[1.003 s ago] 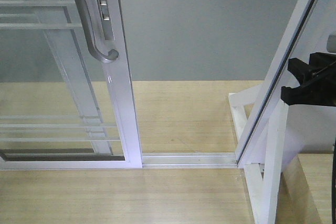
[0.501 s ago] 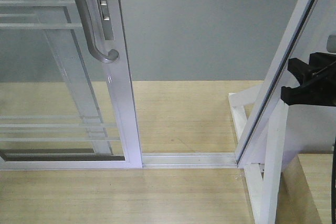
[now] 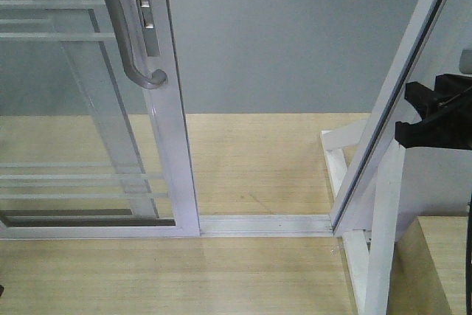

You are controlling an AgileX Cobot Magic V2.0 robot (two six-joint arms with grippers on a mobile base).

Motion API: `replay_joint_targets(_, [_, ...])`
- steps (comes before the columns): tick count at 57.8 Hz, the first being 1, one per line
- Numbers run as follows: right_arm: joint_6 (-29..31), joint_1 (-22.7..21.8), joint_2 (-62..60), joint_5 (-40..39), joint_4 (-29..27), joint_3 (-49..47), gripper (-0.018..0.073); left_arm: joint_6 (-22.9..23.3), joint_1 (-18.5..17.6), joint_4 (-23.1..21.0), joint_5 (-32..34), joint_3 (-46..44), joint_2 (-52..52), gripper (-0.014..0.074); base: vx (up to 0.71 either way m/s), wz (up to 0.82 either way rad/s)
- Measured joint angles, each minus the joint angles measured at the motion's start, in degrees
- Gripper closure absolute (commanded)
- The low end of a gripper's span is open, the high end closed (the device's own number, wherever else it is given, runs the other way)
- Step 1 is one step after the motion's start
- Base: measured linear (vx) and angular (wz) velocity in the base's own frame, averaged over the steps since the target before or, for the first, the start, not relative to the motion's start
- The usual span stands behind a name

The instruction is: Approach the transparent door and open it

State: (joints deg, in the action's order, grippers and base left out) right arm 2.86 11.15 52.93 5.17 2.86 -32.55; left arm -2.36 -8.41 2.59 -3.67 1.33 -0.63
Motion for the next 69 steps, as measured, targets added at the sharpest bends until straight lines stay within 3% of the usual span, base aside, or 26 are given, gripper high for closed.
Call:
replay_joint_targets(23, [0.0,0.0,0.0,0.0,0.0,0.0,0.0257,0.0,0.0,-0.2,-9.6,0.2,0.0,0.0602,0.0,0.0])
replay_joint_targets(40, [0.0,0.0,0.0,0.0,0.0,0.0,0.0257,0.0,0.0,-0.2,-10.2,0.2,0.0,0.0602,0.0,0.0])
replay_joint_targets(51, [0.0,-3.4,-5.6,-1.3,-0.5,3.1,0.0266,0.0,0.0,-0.2,-10.3,0.2,0.0,0.0602,0.0,0.0])
replay_joint_targets(60, [0.0,-10.1,-17.8,-4.8,-0.9,10.7,0.0377,0.0,0.0,-0.2,-10.6,0.2,0.0,0.0602,0.0,0.0])
replay_joint_targets(69, [0.0,-16.4,-29.8,-7.0,-0.9,17.8,0.0568,0.0,0.0,-0.2,-10.6,0.2,0.0,0.0602,0.0,0.0])
